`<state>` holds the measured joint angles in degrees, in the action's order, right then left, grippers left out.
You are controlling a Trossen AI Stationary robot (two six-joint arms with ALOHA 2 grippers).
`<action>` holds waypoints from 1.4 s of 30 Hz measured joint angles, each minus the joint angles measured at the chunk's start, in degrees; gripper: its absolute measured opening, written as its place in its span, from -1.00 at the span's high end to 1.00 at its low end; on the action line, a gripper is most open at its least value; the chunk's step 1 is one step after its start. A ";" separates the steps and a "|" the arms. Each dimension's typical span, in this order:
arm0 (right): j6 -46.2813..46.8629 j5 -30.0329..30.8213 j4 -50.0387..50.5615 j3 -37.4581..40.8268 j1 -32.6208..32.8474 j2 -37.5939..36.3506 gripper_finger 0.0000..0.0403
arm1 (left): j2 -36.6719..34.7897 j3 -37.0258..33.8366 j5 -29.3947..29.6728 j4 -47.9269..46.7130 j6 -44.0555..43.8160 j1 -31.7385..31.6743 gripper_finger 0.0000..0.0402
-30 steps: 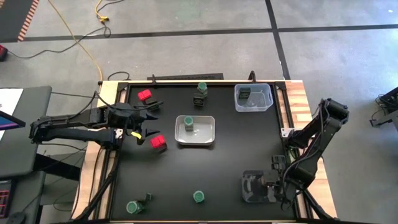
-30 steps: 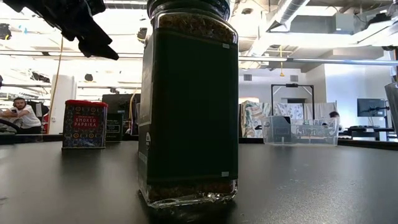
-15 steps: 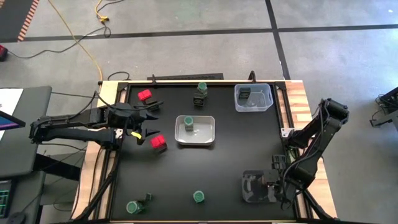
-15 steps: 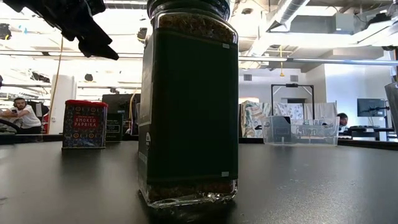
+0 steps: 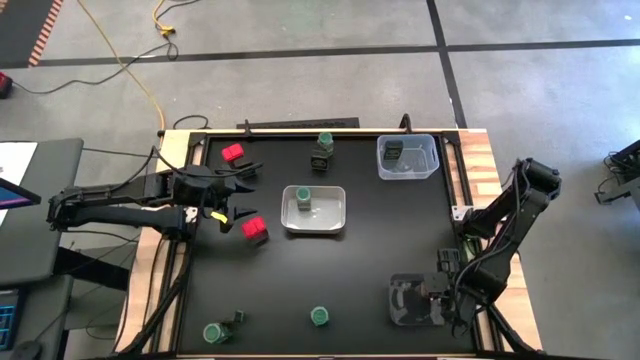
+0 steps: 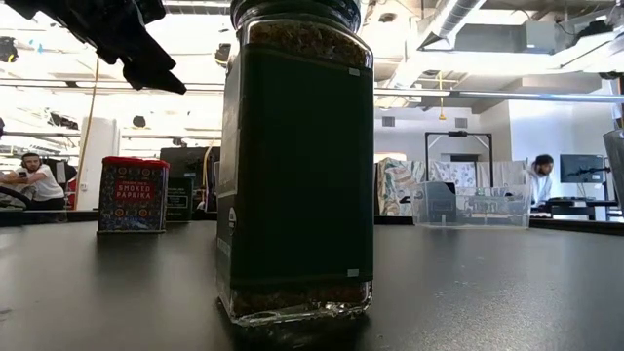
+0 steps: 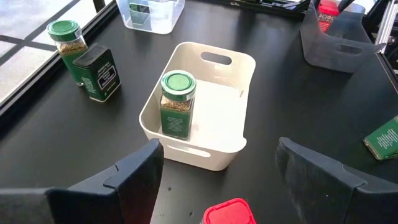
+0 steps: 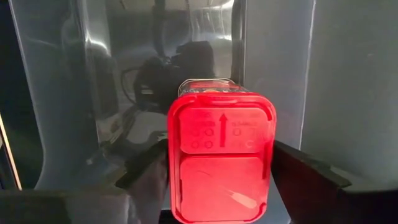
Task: Sort spices by type
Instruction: Put the bottom right red seasoning can into the black bin, then put the top left black seasoning can into the transparent bin
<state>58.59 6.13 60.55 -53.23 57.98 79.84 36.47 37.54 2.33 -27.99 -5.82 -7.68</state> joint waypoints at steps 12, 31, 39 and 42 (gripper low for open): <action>-0.05 -0.31 1.58 -1.56 0.00 0.00 -0.95 | 0.00 0.00 -0.02 0.00 -0.68 0.01 -0.47; 10.92 6.10 14.25 -14.17 0.00 -0.05 -0.97 | 0.00 0.00 -0.02 0.00 -1.00 0.00 -0.47; 40.97 40.21 13.36 -10.60 -3.63 -0.03 -0.97 | 0.02 0.00 0.00 0.00 -1.68 0.00 -0.47; 46.16 48.46 11.05 -10.16 -7.38 -0.03 -0.97 | 0.00 0.00 -0.02 0.00 -1.73 0.02 -0.47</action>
<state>104.75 54.59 71.59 -63.40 50.59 79.81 36.47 37.54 2.31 -27.99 -7.55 -7.67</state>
